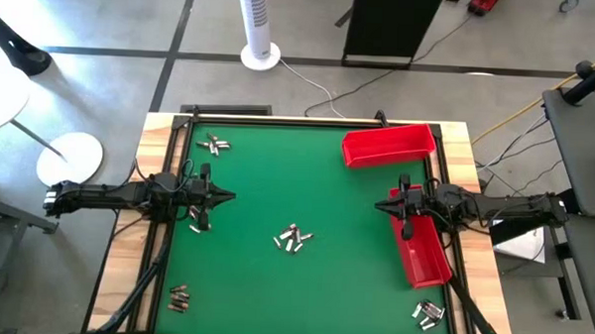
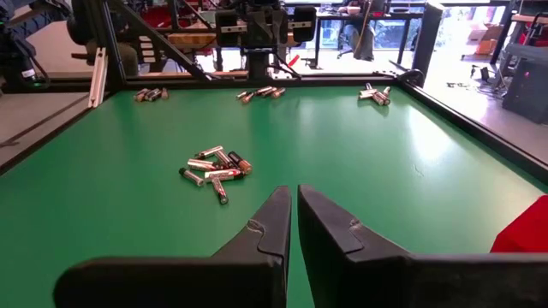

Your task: Sort batteries

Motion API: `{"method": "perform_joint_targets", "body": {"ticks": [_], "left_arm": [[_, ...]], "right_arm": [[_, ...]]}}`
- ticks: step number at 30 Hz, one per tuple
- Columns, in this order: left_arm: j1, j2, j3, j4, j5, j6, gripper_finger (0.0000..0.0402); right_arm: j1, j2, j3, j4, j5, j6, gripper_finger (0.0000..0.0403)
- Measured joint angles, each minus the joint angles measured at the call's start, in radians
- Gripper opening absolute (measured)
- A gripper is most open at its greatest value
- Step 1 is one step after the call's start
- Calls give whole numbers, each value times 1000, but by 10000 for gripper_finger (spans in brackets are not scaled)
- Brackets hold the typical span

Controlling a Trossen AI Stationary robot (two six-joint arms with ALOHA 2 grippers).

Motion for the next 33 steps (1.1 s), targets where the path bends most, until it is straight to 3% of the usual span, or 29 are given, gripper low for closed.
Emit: {"method": "perform_joint_targets", "body": {"ticks": [5, 10, 15, 21, 24, 29, 33], "left_arm": [[0, 0, 0, 0, 0, 0, 0], [0, 0, 0, 0, 0, 0, 0], [0, 0, 0, 0, 0, 0, 0], [0, 0, 0, 0, 0, 0, 0], [0, 0, 0, 0, 0, 0, 0], [0, 0, 0, 0, 0, 0, 0], [0, 0, 0, 0, 0, 0, 0]], "right_arm": [[2, 0, 0, 57, -2, 49, 18], [2, 1, 0, 121, 20, 381, 18], [2, 13, 7, 206, 78, 402, 18], [2, 147, 178, 37, 98, 397, 18], [-8, 266, 314, -155, 155, 348, 30], [-63, 512, 556, -400, 178, 238, 106], [-138, 703, 719, -578, 173, 55, 178]]}}
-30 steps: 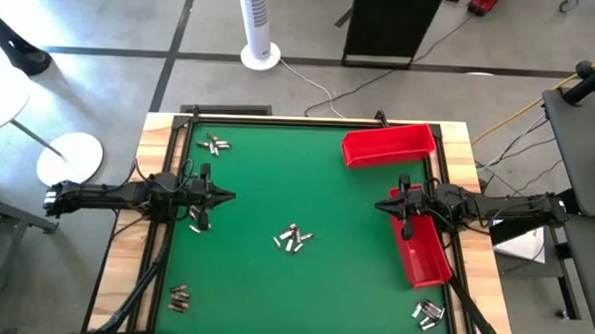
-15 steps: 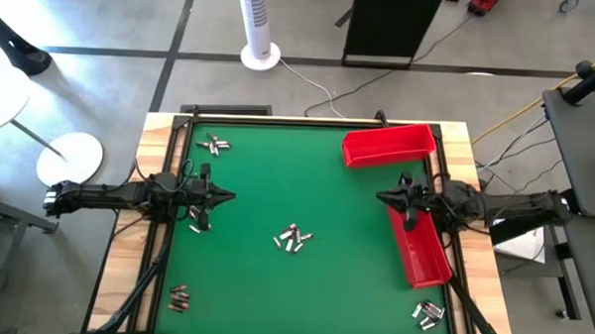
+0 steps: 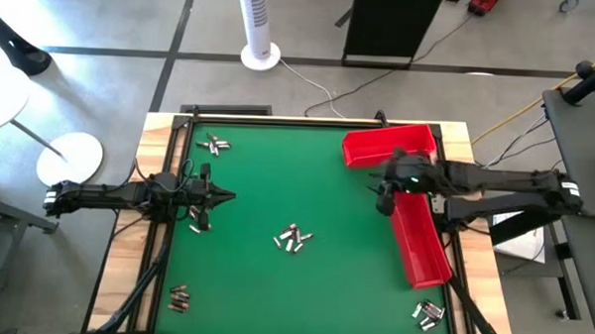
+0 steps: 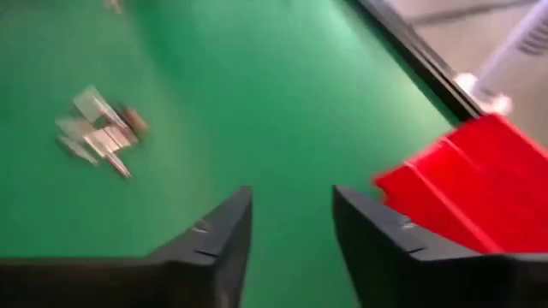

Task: Sort batteries
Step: Move the top red bin to the top of the table

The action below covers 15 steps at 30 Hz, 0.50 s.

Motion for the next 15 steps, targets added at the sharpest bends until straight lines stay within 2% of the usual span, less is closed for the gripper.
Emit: {"method": "perform_joint_targets", "body": {"ticks": [3, 6, 9, 15], "left_arm": [[0, 0, 0, 0, 0, 0, 0], [0, 0, 0, 0, 0, 0, 0], [0, 0, 0, 0, 0, 0, 0], [0, 0, 0, 0, 0, 0, 0]], "right_arm": [[-48, 132, 93, -120, -6, -160, 213], [-89, 244, 148, -169, -8, -303, 231], [-123, 331, 206, -164, -8, -427, 237], [-211, 480, 330, -165, -18, -571, 227]]}}
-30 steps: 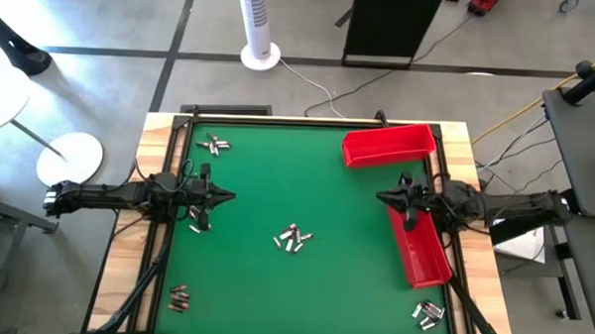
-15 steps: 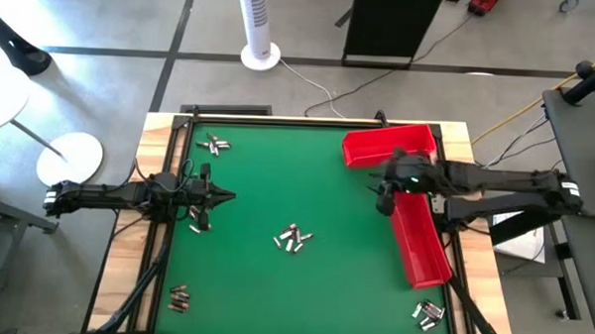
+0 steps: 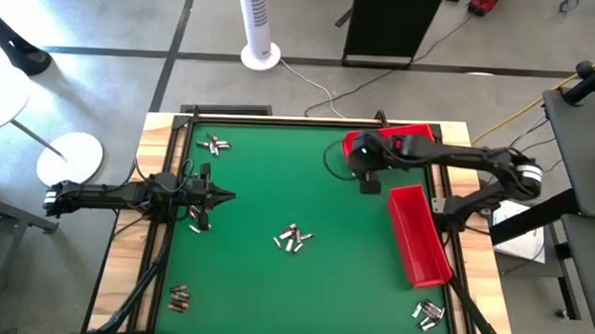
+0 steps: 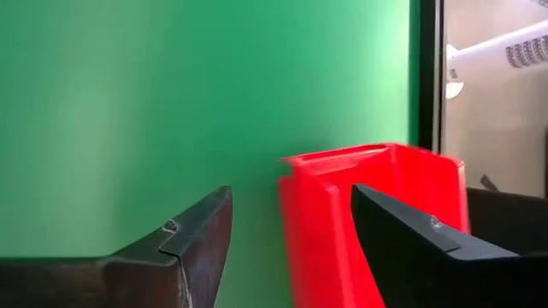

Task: Sort batteries
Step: Move the top red bin to the top of the table

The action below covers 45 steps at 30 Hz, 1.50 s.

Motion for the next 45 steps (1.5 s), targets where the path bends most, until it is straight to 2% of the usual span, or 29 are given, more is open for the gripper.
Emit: {"method": "perform_joint_targets", "body": {"ticks": [5, 10, 16, 22, 26, 27, 30, 34, 40, 45], "left_arm": [[0, 0, 0, 0, 0, 0, 0], [0, 0, 0, 0, 0, 0, 0], [0, 0, 0, 0, 0, 0, 0], [0, 0, 0, 0, 0, 0, 0], [0, 0, 0, 0, 0, 0, 0], [0, 0, 0, 0, 0, 0, 0], [0, 0, 0, 0, 0, 0, 0], [0, 0, 0, 0, 0, 0, 0], [0, 0, 0, 0, 0, 0, 0], [0, 0, 0, 0, 0, 0, 0]], "right_arm": [[-81, 129, 90, -54, -88, -41, 212], [-127, 240, 153, -136, -93, -73, 195], [-145, 315, 171, -155, -79, -159, 162], [-141, 356, 170, -181, -76, -306, 93], [-127, 350, 171, -178, -74, -322, 24], [-122, 345, 171, -182, -70, -315, 18], [-89, 313, 171, -209, -3, -291, 12], [12, 252, 171, -256, 98, -323, 9], [195, 198, 173, -226, 104, -636, 9], [301, 228, 173, -59, 112, -787, 9]]}}
